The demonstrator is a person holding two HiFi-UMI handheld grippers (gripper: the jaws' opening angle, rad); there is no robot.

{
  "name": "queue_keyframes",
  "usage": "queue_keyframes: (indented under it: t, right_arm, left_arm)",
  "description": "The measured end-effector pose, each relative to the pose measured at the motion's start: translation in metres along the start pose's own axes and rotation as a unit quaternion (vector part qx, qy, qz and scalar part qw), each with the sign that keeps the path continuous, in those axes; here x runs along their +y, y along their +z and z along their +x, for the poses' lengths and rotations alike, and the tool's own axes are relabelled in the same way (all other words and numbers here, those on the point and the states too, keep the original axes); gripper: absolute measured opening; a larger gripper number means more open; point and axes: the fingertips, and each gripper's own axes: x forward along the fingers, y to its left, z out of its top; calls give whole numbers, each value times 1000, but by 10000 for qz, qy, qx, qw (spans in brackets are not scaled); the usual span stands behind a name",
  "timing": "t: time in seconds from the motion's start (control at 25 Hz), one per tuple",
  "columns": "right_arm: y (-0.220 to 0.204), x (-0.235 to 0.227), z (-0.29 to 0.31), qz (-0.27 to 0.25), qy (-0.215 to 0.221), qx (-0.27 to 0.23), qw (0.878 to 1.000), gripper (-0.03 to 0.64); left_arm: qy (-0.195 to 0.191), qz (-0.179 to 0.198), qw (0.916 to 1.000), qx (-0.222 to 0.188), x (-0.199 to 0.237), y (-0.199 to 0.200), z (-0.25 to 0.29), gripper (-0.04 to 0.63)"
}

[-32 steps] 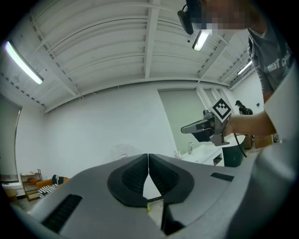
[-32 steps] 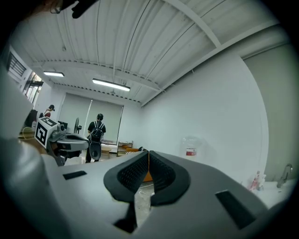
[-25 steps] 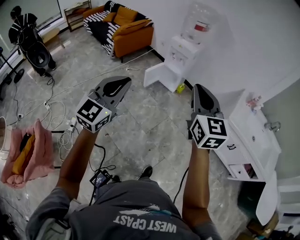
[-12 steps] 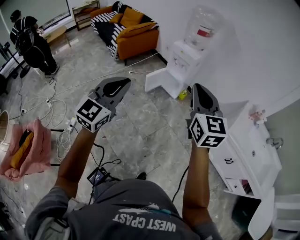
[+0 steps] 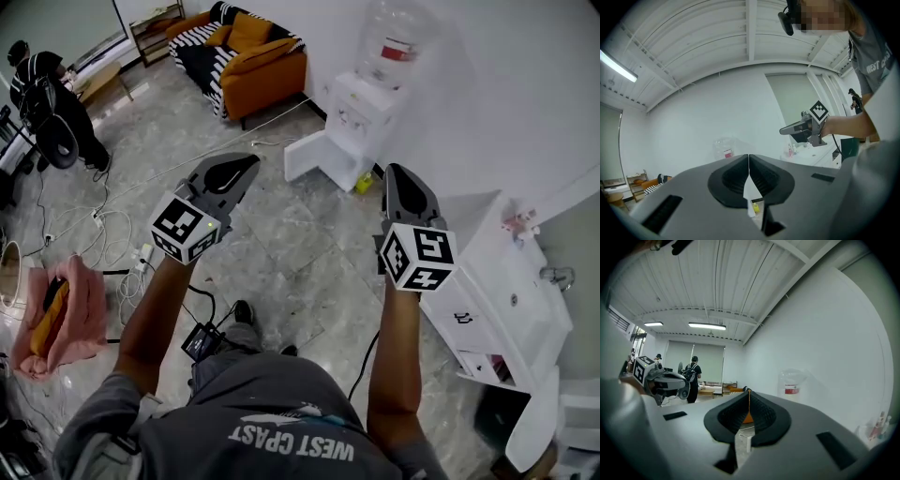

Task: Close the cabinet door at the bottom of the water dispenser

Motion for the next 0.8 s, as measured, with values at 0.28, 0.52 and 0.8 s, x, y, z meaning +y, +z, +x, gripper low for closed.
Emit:
queue_keyframes:
  t: [0.28, 0.52, 0.8]
  right_arm:
    - [-18, -27, 25, -71, -520, 208, 9984, 29]
    - [-13, -63, 69, -134, -1161, 373, 9924, 29]
    - [-5, -83, 124, -125, -1604, 428, 9861, 29]
  left_arm:
    - [-349, -200, 9989, -249, 35, -21, 51, 18]
    - [-862, -214, 9945, -560, 88, -21, 120, 18]
    - [-1251, -308, 9898, -610, 141, -36, 174, 18]
